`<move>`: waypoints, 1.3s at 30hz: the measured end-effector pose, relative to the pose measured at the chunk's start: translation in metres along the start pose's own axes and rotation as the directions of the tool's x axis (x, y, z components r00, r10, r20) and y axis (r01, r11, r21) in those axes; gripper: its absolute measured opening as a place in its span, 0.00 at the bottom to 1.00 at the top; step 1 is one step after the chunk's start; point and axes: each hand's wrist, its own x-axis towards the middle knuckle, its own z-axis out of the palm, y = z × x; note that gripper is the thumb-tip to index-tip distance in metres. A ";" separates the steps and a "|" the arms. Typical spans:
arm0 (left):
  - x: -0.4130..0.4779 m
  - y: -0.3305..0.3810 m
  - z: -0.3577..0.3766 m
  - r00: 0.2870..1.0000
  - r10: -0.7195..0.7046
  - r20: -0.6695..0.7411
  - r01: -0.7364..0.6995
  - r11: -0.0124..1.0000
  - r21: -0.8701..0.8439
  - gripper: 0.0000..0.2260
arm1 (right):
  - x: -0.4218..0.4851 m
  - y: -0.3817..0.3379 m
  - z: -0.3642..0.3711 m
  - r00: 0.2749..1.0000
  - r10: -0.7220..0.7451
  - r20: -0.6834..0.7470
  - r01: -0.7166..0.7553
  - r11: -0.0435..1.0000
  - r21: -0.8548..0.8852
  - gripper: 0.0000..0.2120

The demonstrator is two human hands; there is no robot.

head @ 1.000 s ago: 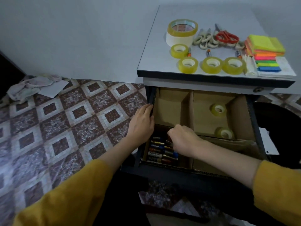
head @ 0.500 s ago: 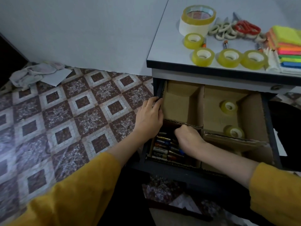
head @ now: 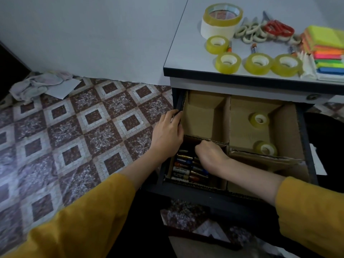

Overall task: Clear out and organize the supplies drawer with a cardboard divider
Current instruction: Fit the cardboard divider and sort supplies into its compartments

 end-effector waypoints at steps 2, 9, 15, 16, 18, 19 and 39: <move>0.001 0.000 0.000 1.000 0.002 -0.001 -0.002 1.000 0.008 0.19 | -0.005 -0.001 -0.003 1.000 -0.004 -0.022 0.004 1.000 -0.007 0.13; 0.002 0.003 -0.006 0.999 0.013 0.051 -0.019 0.994 0.111 0.21 | -0.043 0.012 -0.032 0.968 -0.035 -0.248 0.062 0.993 0.104 0.10; 0.021 0.018 -0.034 0.993 0.048 0.104 -0.070 0.973 0.220 0.15 | -0.080 0.041 -0.074 0.873 0.030 -0.487 0.045 0.989 0.141 0.07; 0.025 0.020 -0.040 0.993 0.074 0.088 -0.089 0.978 0.188 0.13 | -0.084 0.046 -0.080 0.859 0.045 -0.510 0.030 0.990 0.139 0.07; 0.033 0.030 -0.053 0.990 0.140 0.007 -0.140 0.984 0.107 0.10 | -0.093 0.057 -0.091 0.828 0.083 -0.554 -0.005 0.990 0.142 0.06; 0.040 0.038 -0.060 0.985 0.168 -0.039 -0.165 0.984 0.068 0.08 | -0.098 0.065 -0.101 0.809 0.108 -0.577 -0.025 0.989 0.149 0.06; 0.197 0.125 -0.115 0.997 -0.083 0.006 0.083 0.997 0.000 0.06 | -0.032 0.153 -0.211 0.585 0.587 -0.560 -0.363 0.806 0.467 0.08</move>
